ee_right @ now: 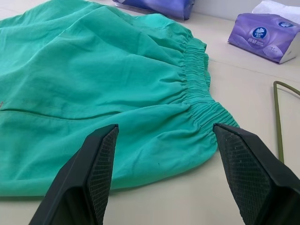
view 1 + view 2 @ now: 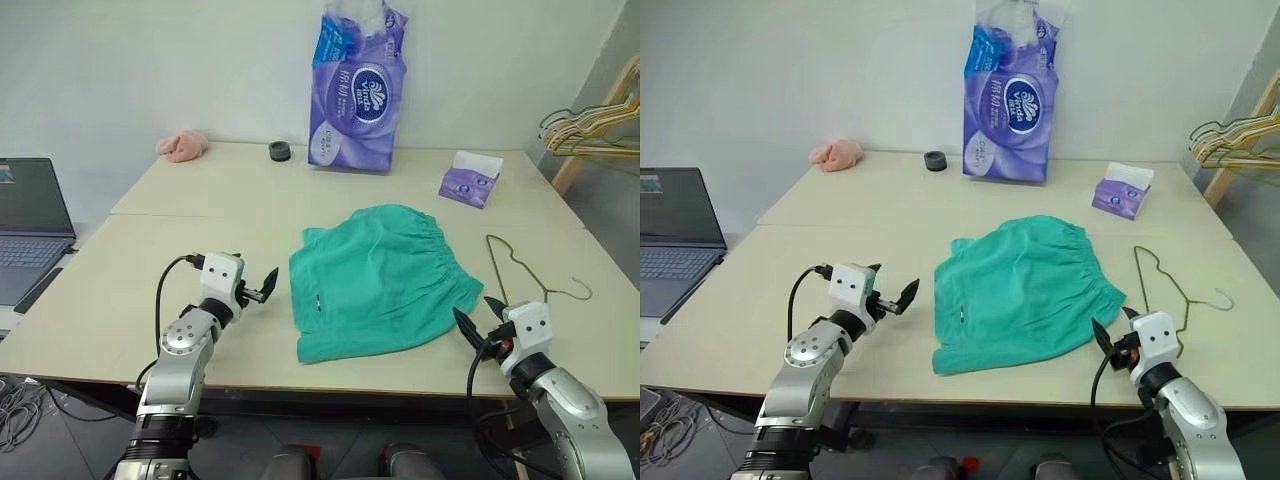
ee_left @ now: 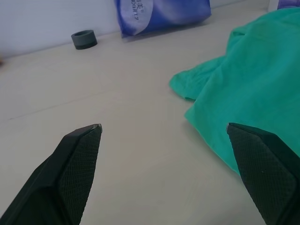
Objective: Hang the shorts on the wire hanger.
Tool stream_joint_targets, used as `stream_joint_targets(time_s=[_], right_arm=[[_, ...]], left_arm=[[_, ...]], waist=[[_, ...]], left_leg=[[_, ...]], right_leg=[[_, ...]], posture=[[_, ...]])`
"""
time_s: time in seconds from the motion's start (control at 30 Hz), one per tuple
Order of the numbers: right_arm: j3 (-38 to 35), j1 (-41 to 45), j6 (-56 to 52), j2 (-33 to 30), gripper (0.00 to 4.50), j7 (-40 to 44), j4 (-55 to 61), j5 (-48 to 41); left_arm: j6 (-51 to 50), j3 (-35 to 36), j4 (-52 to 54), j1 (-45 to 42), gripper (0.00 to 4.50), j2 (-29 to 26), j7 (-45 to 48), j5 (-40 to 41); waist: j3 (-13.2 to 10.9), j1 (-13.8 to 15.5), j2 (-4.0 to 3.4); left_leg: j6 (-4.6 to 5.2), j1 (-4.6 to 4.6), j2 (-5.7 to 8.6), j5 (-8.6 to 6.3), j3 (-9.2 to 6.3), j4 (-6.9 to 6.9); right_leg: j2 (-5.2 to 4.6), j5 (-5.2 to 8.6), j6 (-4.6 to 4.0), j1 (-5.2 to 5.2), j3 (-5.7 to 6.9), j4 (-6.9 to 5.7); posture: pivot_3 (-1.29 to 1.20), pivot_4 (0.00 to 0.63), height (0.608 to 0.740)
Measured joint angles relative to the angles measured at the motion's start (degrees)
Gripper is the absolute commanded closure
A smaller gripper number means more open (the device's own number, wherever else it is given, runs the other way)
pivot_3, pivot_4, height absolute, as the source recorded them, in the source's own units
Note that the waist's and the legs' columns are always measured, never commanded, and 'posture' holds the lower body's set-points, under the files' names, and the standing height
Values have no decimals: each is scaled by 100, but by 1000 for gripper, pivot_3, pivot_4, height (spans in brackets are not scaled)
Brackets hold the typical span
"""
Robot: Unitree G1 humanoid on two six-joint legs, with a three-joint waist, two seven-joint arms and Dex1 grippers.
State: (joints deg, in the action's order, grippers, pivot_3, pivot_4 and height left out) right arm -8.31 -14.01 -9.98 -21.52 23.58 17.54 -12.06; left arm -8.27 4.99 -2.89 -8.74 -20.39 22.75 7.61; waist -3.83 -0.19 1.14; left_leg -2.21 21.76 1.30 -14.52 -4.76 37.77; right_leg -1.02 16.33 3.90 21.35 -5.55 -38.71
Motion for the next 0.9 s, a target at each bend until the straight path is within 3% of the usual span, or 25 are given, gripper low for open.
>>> stream_joint_targets(time_s=[0.9], right_arm=[[168,232,-321,-148,1069,78,260,62]], left_arm=[[20,-27,66,31,0,-130,298,18]], waist=[[-1,3,0]], left_leg=[[0,1,-1,0,-2,0]], right_leg=[[-1,0,0,0,1,2]], posture=[[2,19,740]])
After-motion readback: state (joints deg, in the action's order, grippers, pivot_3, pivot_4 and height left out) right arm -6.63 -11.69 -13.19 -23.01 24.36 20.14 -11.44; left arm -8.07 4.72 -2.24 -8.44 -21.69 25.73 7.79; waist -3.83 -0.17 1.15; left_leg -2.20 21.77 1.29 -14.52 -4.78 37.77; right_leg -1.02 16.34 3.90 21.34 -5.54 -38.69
